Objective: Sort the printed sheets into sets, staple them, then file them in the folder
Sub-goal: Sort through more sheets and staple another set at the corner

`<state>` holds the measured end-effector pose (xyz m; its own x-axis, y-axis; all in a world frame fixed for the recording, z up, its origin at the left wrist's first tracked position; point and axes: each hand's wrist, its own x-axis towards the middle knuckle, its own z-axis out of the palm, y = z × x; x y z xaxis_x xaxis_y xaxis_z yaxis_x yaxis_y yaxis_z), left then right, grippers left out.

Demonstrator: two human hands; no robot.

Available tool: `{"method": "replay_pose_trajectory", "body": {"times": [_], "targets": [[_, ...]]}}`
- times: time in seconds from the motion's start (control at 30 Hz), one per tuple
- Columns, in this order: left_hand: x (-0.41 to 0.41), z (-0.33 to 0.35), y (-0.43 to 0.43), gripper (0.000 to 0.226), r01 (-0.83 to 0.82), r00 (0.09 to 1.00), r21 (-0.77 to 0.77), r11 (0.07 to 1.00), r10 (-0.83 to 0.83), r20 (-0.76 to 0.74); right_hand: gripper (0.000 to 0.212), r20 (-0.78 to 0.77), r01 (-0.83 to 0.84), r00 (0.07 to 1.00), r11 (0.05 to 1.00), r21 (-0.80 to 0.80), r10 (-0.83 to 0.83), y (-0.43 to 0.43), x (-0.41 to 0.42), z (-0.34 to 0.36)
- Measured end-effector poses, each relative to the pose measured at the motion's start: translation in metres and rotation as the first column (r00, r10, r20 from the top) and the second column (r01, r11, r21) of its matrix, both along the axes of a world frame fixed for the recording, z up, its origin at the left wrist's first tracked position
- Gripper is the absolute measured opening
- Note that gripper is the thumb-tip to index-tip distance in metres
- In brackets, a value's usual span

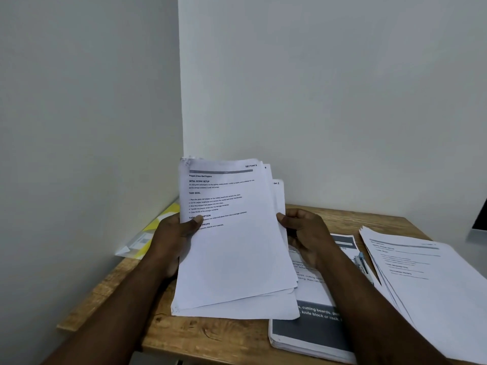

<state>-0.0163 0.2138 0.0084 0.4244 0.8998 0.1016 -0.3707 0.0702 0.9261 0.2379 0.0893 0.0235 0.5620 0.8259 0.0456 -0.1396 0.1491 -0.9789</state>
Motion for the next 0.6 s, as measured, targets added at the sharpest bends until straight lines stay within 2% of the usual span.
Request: {"method": "replay_pose_trajectory", "body": {"times": [0.07,0.13,0.2,0.3,0.4,0.47,0.53,0.57,0.6], "targets": [[0.001,-0.001,0.001,0.026,0.003,1.0,-0.004,1.0,-0.003,-0.002,0.018,-0.011,0.037,0.999,0.999,0.018,-0.036,0.001,0.0,0.001],[0.001,-0.002,0.004,0.027,-0.007,1.0,-0.012,1.0,0.007,0.0,0.027,-0.059,0.086,0.995,0.996,0.035,-0.084,0.003,0.003,0.001],[0.001,-0.003,0.005,0.027,-0.011,1.0,-0.016,1.0,0.011,-0.006,0.023,-0.073,0.139,0.988,0.989,0.053,-0.135,0.007,0.005,-0.001],[0.001,-0.005,0.008,0.027,-0.022,1.0,-0.017,1.0,0.021,-0.017,0.013,0.099,0.314,0.944,0.949,0.027,-0.316,0.011,0.008,-0.001],[0.001,-0.005,0.01,0.027,-0.036,0.999,-0.02,0.999,0.036,-0.03,0.013,0.205,0.458,0.861,0.885,0.083,-0.465,0.008,0.009,0.004],[0.001,-0.004,0.009,0.026,-0.045,0.999,-0.026,0.999,0.044,-0.031,0.016,0.202,0.399,0.89,0.912,0.092,-0.409,0.006,0.011,0.004],[0.002,-0.003,0.007,0.024,-0.063,0.998,-0.03,0.998,0.062,-0.032,0.024,0.181,0.208,0.96,0.976,0.061,-0.215,0.004,0.013,0.001],[0.003,-0.003,0.007,0.024,-0.08,0.996,-0.03,0.996,0.079,-0.032,0.028,0.205,0.15,0.966,0.988,0.049,-0.157,0.004,0.014,-0.002],[0.003,-0.002,0.007,0.023,-0.101,0.995,-0.03,0.994,0.1,-0.031,0.028,0.252,0.174,0.951,0.984,0.047,-0.18,0.005,0.016,-0.003]]}}
